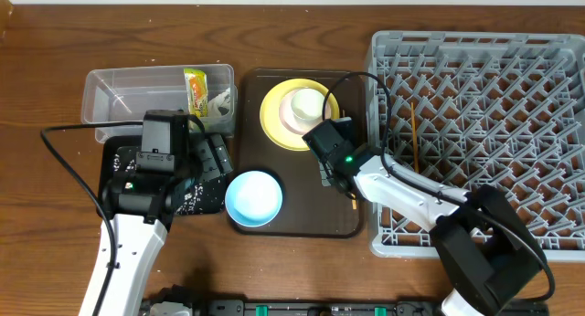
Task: Sort waste into correct bins and load items into the dishwasher rack
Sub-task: 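Grasp the second wooden chopstick with the right gripper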
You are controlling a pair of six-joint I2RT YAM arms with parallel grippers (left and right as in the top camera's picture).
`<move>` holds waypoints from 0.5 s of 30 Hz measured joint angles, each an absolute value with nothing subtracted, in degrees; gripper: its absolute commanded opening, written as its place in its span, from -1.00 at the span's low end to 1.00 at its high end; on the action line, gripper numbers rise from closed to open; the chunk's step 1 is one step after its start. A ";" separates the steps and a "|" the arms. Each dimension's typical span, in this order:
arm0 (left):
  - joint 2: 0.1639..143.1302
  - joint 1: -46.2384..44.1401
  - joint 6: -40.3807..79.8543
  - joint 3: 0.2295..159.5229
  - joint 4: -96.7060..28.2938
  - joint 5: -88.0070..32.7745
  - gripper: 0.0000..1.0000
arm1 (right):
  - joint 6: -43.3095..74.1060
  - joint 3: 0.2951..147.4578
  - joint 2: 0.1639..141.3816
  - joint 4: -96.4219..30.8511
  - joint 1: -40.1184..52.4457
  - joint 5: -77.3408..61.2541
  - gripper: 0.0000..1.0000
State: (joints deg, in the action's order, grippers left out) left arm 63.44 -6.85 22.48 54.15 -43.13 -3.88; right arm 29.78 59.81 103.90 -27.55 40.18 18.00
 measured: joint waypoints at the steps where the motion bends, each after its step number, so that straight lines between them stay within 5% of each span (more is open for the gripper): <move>1: 63.44 -6.85 22.48 54.15 -43.13 -3.88 0.79 | 29.82 59.81 103.90 -27.53 40.18 18.02 -0.29; 15: 63.44 -6.85 22.48 54.15 -43.13 -3.88 0.79 | 34.52 59.81 103.90 -28.88 39.99 18.00 -0.27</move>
State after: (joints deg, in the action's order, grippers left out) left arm 63.44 -6.85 22.48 54.15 -43.13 -3.88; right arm 34.52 59.81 103.90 -28.88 39.99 18.00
